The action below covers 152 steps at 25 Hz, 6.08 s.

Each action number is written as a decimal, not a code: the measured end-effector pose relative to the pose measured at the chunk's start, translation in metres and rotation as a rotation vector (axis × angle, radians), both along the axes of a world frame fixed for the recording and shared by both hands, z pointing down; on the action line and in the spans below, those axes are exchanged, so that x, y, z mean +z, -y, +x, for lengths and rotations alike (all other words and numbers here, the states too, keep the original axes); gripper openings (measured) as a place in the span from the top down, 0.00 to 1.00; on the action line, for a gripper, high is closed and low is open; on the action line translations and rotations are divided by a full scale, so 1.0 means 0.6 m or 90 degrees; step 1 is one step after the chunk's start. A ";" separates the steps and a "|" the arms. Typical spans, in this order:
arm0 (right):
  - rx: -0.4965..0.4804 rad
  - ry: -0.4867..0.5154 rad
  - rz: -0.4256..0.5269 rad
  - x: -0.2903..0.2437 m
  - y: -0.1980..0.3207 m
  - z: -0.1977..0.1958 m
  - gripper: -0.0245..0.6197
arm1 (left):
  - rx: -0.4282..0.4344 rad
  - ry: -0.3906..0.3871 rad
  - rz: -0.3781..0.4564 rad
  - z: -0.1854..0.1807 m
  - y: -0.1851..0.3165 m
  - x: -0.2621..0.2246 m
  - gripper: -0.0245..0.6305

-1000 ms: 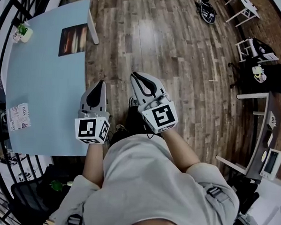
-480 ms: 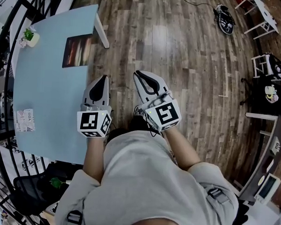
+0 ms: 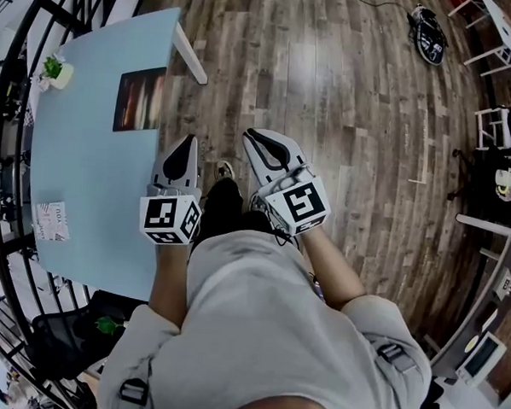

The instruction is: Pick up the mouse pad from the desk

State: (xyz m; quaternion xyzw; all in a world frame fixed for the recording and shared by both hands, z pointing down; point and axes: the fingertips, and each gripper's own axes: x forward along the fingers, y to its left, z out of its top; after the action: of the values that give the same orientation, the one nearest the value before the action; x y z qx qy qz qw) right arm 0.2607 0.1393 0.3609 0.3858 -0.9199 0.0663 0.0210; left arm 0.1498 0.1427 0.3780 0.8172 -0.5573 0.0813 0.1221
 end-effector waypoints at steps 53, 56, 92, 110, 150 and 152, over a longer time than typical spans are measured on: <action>-0.634 -0.187 -0.167 0.268 0.472 -0.422 0.92 | -0.500 -0.054 -0.205 -0.360 0.343 0.223 0.94; -0.669 -0.200 -0.177 0.295 0.457 -0.426 0.92 | -0.524 -0.060 -0.221 -0.353 0.328 0.247 0.94; -0.544 -0.117 -0.554 0.538 0.373 -0.509 0.81 | -0.596 -0.125 -0.349 -0.351 0.173 0.402 0.94; -0.509 -0.114 -0.605 0.554 0.372 -0.528 0.80 | -0.602 -0.140 -0.352 -0.370 0.152 0.412 0.94; -0.589 -0.168 -0.399 0.433 0.343 -0.570 0.94 | -0.601 -0.166 -0.294 -0.438 0.136 0.384 0.94; -0.594 -0.168 -0.392 0.423 0.342 -0.576 0.94 | -0.605 -0.167 -0.290 -0.442 0.133 0.378 0.94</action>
State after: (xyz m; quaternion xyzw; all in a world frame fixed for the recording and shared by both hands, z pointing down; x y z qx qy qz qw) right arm -0.0846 -0.0659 0.6148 -0.0802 -0.9207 0.2663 0.2738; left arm -0.1155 0.0626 0.6047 0.4316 -0.8139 0.0331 0.3877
